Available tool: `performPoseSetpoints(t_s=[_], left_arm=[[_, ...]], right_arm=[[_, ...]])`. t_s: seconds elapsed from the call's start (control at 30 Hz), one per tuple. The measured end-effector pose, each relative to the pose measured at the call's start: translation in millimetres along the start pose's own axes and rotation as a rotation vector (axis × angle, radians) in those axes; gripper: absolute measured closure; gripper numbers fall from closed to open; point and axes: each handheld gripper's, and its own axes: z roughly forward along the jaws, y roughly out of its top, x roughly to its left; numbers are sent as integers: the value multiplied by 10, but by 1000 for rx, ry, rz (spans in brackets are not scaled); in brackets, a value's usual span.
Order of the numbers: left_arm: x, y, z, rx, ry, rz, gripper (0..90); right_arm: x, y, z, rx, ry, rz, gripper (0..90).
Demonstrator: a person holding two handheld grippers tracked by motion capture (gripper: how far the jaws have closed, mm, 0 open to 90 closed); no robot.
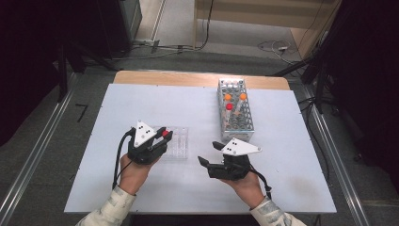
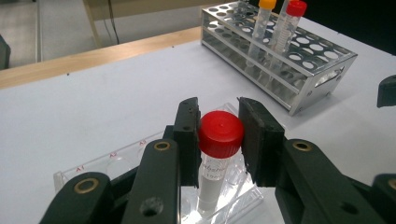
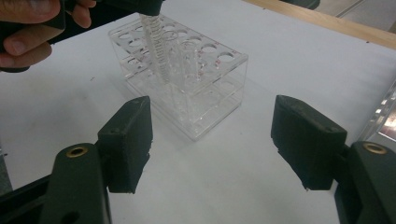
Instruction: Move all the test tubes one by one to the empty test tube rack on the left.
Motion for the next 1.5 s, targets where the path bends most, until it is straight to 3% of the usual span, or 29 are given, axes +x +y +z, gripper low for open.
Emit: performPoseSetpoints(t_s=[0.33,0.47,0.6,0.73,0.93,1.07,1.3,1.5], left_arm=[[27,25,-47,-19,-19,-38,522],[11,75,-107,-60,8,-70,403],[6,80,-103,-57,32,-77,291],[20,83,-97,-54,30,-90,262],[24,72,-85,-59,36,-90,262],[8,73,-88,-67,36,-86,263],[22,81,-119,-81,39,-96,264],[23,72,-127,-75,36,-94,264]], right_arm=[[-57,-20,24,2,-22,1,281],[-166,-26,21,-6,-69,39,288],[-323,-27,15,-21,-144,76,290],[-536,-22,61,-32,-199,145,297],[-774,52,186,-37,-327,162,310],[-914,136,309,-51,-360,195,380],[-1014,228,548,-30,-420,177,484],[-1051,228,633,-14,-447,164,569]])
